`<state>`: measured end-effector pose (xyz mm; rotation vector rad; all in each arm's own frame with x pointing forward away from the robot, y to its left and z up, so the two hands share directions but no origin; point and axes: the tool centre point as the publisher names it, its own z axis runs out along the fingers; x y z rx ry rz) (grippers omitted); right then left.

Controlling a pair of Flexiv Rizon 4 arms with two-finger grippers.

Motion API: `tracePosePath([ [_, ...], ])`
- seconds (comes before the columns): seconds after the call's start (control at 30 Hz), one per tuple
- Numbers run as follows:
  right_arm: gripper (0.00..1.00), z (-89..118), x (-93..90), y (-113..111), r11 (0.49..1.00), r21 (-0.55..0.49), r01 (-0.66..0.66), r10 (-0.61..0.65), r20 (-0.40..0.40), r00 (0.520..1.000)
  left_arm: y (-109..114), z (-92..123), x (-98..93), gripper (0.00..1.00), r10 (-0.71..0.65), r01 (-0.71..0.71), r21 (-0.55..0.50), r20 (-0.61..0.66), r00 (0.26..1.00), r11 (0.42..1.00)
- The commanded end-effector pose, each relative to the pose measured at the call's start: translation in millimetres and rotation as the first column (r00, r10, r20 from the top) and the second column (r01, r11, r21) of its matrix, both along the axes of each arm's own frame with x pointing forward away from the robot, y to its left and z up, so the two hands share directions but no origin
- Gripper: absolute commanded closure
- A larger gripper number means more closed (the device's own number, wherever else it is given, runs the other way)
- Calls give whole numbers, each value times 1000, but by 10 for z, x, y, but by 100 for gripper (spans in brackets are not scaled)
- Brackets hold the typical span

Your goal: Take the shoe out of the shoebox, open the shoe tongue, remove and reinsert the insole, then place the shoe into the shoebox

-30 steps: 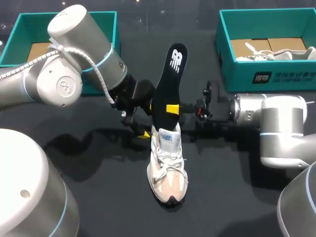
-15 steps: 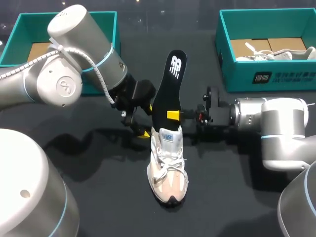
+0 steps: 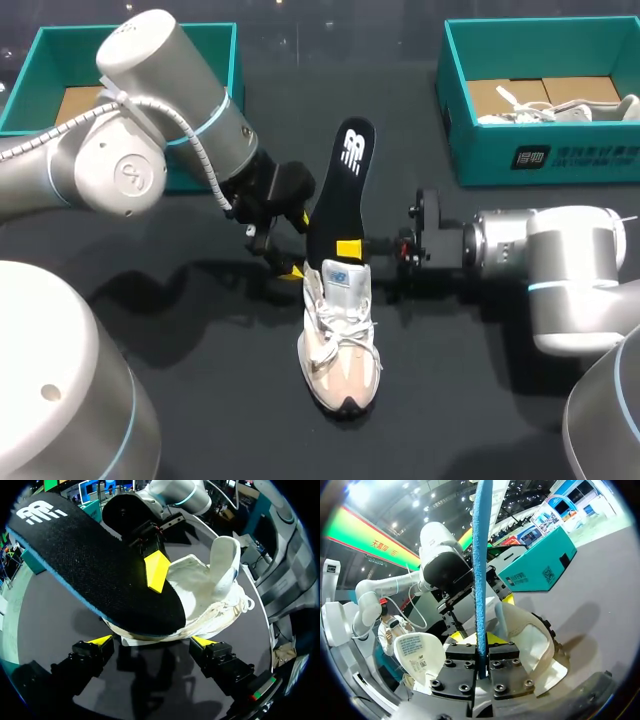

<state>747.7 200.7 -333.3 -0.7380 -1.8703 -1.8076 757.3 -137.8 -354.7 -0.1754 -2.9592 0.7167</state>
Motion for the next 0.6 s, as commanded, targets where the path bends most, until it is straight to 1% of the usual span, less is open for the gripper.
tracePosePath([
  [0.03,100,-119,-106,50,1000,-21,-3,2,-18,1000,0,-6,4,0,-1,1,0,-1,1000,1000],
  [0.27,100,-200,-193,79,1000,-26,-12,11,-53,999,0,-6,4,0,-1,1,0,-1,1000,1000],
  [0.6,100,-156,-235,65,1000,15,-13,14,-47,999,0,-6,4,0,-1,1,0,-1,1000,1000],
])
